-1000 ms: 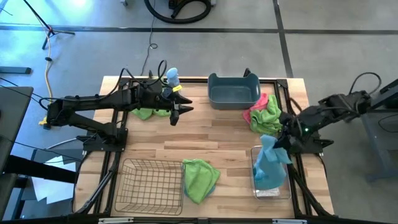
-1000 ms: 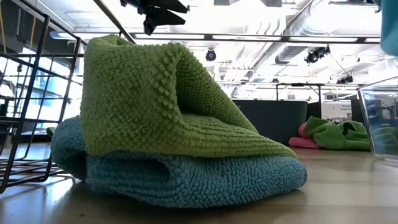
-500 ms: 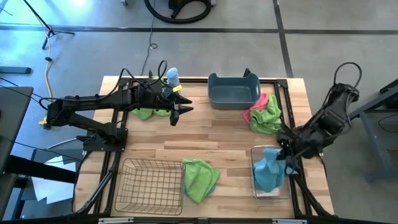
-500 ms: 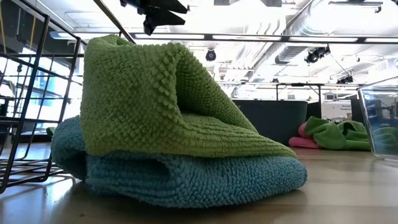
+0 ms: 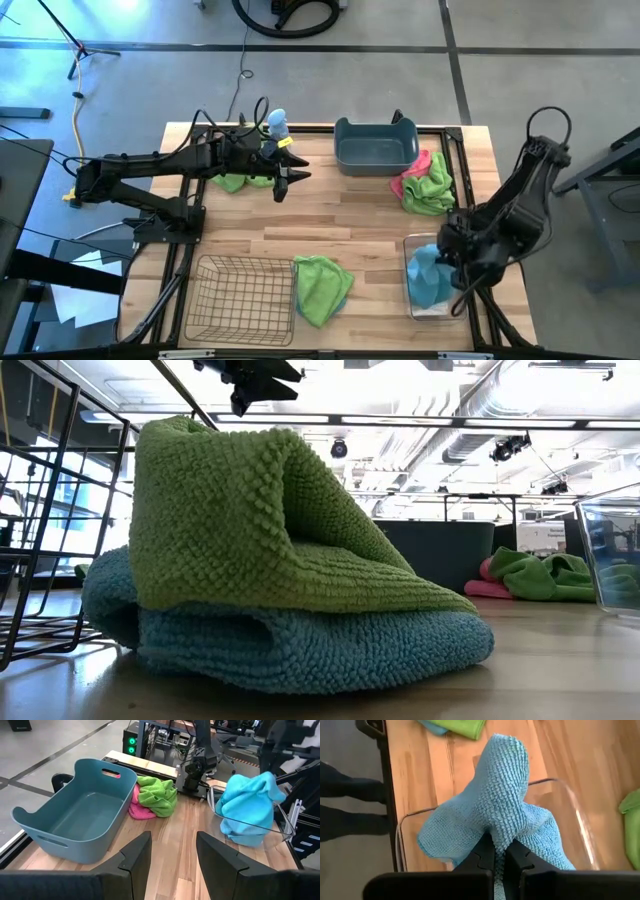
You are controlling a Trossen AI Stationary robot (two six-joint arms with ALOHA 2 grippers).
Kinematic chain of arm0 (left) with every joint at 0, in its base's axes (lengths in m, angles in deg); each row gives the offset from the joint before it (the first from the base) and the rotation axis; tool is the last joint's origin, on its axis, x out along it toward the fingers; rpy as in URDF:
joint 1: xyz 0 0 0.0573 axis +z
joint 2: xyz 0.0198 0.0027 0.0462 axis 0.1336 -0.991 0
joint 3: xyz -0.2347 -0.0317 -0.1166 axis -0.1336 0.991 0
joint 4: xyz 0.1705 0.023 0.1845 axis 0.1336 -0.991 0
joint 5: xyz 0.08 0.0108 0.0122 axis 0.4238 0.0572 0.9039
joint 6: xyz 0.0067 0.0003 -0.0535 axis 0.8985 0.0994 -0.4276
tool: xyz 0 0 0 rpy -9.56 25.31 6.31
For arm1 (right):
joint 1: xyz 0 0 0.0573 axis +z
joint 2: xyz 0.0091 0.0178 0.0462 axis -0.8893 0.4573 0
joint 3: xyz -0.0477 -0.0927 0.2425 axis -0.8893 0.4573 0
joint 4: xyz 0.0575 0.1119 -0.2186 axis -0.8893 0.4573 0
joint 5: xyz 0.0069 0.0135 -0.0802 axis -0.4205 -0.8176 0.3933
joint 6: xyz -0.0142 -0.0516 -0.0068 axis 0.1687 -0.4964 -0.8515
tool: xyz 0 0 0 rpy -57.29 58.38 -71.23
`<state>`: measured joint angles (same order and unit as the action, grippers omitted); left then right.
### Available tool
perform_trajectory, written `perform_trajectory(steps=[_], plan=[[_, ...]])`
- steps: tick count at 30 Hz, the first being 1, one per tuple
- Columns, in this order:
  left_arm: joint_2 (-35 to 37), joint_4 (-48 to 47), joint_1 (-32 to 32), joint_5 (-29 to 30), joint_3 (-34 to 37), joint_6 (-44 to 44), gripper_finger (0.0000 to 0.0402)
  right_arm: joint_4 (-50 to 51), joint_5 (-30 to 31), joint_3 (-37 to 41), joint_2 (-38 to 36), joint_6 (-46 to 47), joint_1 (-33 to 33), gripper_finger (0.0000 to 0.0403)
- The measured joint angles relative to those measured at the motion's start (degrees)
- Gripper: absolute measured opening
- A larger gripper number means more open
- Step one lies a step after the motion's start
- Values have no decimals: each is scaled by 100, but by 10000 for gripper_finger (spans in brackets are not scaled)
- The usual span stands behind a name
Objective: Sort microfiber towel by color & place in baskets
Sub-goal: Put the left blue towel into the transparent bin
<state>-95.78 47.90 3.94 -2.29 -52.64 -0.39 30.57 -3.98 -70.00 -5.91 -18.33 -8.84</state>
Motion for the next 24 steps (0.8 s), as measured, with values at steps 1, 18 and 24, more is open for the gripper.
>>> perform_trajectory(steps=[1,18,24], plan=[[0,0,0,0,0,0,142,-21,-24,0,41,11,65,0],[-2,26,-4,-4,0,-107,142,-1407,608,1006,-121,1271,982,0],[-2,28,-4,15,1,-109,142,-1748,1081,1673,-479,1307,987,0]])
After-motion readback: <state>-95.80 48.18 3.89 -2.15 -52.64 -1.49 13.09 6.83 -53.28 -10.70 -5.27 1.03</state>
